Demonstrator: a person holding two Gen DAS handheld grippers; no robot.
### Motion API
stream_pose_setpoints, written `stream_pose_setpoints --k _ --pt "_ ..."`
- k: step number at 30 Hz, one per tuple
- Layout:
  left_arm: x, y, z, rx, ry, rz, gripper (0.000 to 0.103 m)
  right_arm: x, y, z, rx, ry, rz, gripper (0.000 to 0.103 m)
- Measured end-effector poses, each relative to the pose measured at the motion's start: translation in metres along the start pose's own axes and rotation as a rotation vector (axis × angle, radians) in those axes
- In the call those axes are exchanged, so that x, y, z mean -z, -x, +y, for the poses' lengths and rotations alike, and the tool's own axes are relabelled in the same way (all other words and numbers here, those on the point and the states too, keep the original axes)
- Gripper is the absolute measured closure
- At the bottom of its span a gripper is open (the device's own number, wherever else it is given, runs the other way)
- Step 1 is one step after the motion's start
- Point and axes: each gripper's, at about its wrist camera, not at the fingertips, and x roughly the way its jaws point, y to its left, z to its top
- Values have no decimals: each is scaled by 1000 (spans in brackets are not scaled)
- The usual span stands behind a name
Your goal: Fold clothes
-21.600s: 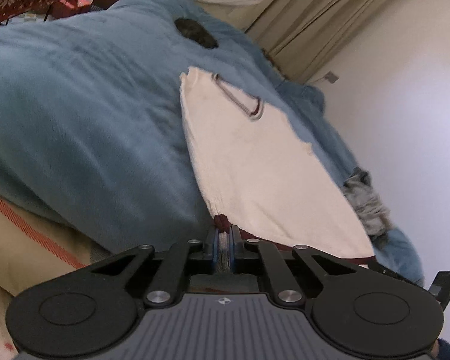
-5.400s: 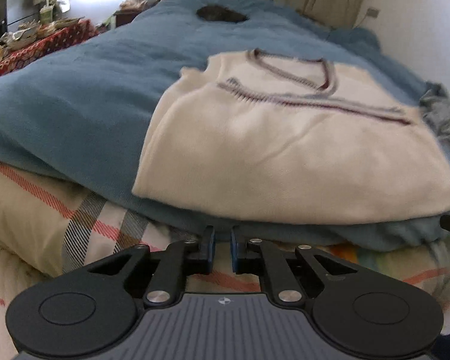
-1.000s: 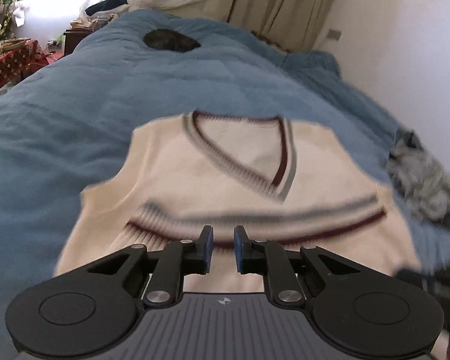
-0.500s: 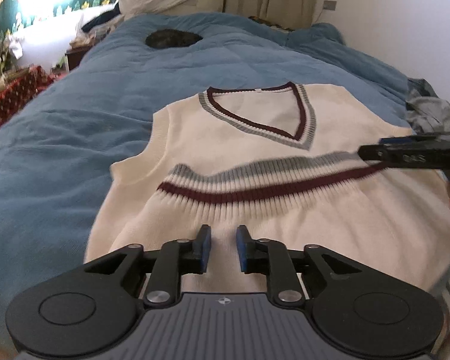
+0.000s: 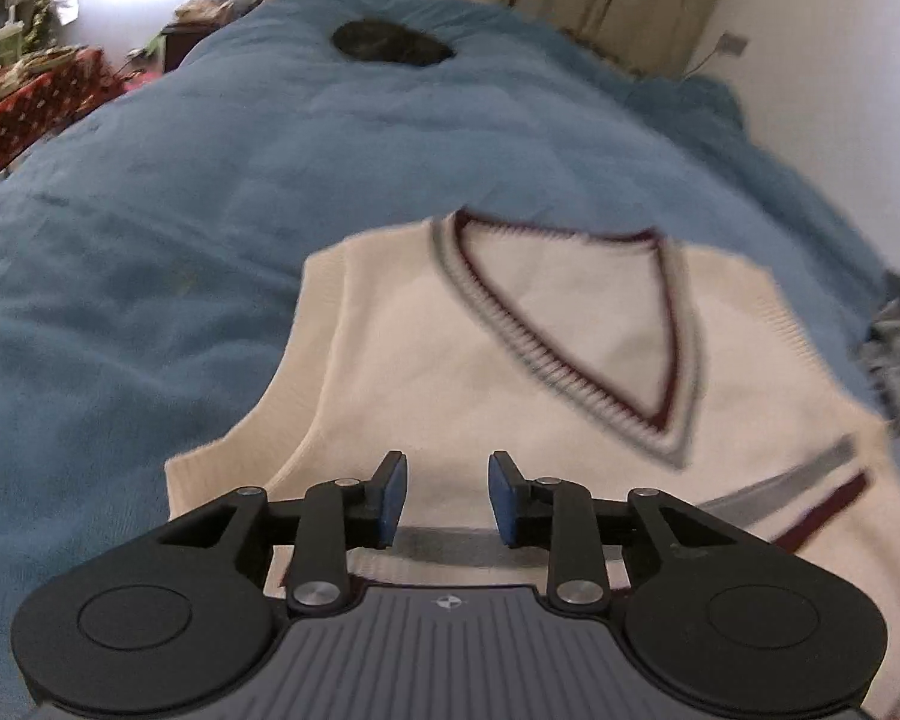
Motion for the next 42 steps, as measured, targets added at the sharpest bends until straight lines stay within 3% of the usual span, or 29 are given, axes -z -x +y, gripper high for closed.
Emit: stream_pose_setpoints --k 1,3,5,9,16,18,20,24,30,34,38,42 --pt "1 10 -2 20 -10 -13 73 5 -2 1 -3 12 18 19" --pt "5 31 -4 58 -34 -37 71 12 -13 3 5 31 62 35" --pt "15 54 -3 78 -61 -57 68 18 -30 4 16 37 92 40" --pt "44 89 8 90 -90 -71 67 9 -63 -3 37 -25 81 40" --pt "78 84 17 65 -130 -24 68 -32 -104 -5 59 -49 56 39" --pt "73 75 12 57 -152 -18 68 -40 -99 -6 58 -69 30 38" --pt "66 60 7 1 -161 12 69 -43 -89 -10 45 -87 4 38" --pt "49 34 9 -47 -144 36 69 -32 -52 -15 15 -98 -36 37" --pt "19 -2 12 -41 -95 96 69 -10 -10 -21 -18 -140 -40 37" --pt "-6 -26 24 -32 21 153 70 0 5 -21 -40 -160 -37 37" --pt "-26 -20 43 25 184 141 75 3 9 -24 -57 -183 -38 37" --pt "-32 15 45 68 173 91 75 5 5 -24 -70 -195 -23 37"
